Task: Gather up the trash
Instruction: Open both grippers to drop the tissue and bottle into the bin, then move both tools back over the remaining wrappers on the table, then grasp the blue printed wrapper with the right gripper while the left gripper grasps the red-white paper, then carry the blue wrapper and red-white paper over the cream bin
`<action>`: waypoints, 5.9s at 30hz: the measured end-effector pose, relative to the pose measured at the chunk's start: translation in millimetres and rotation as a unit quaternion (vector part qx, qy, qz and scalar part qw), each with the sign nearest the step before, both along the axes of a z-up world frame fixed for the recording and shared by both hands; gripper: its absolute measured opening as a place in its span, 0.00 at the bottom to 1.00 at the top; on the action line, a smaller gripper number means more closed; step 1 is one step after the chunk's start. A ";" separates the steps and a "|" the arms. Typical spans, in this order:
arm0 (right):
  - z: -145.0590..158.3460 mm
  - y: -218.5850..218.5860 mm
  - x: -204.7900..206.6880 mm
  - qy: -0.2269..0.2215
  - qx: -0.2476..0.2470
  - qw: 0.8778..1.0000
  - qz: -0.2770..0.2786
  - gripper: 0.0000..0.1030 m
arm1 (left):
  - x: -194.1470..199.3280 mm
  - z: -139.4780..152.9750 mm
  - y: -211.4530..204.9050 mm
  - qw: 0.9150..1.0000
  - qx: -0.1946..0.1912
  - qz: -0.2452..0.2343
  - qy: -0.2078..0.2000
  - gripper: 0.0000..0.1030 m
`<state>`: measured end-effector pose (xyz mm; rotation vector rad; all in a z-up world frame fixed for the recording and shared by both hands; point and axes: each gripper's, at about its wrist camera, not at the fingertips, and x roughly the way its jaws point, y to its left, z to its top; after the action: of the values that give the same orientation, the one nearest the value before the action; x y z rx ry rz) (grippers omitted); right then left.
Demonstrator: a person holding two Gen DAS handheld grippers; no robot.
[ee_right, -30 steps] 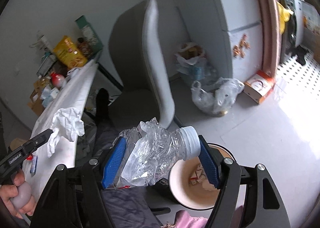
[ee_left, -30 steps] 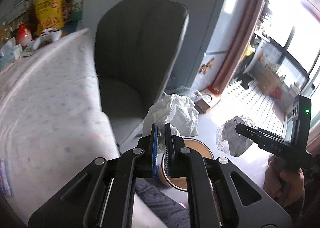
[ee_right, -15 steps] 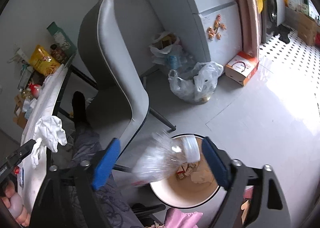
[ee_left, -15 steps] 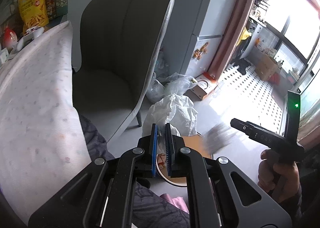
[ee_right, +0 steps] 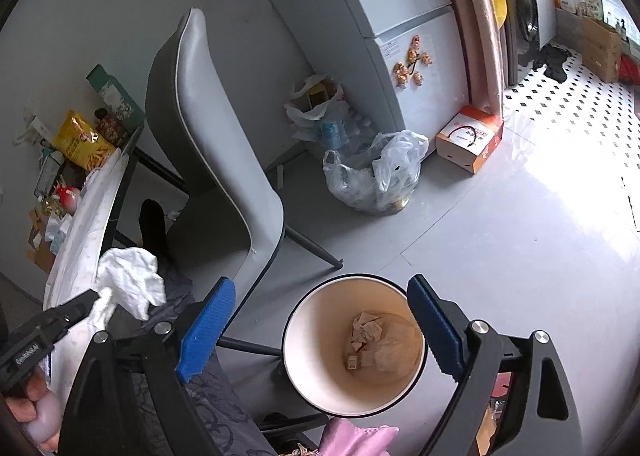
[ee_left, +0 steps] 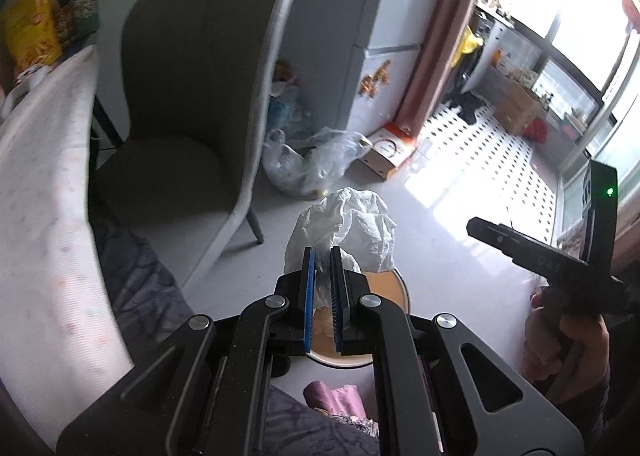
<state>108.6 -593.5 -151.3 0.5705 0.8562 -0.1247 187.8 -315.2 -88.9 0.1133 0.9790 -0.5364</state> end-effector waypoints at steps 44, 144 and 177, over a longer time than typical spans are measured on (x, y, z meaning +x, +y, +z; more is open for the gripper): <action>85.7 140.0 26.9 -0.059 -0.017 0.988 0.139 0.93 | -27.0 82.2 157.6 0.983 -0.082 0.140 -0.085 0.94; 102.6 409.9 71.1 -0.045 0.020 0.930 0.365 0.08 | -11.8 20.6 428.3 0.912 0.033 0.407 -0.044 0.41; 132.2 298.6 50.6 -0.086 0.001 0.958 0.274 0.08 | -53.2 86.6 340.0 0.940 -0.091 0.304 -0.126 0.22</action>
<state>159.2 -294.9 -19.1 0.3227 0.8166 0.4249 134.7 24.7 -2.2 -0.2760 0.6606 -0.0356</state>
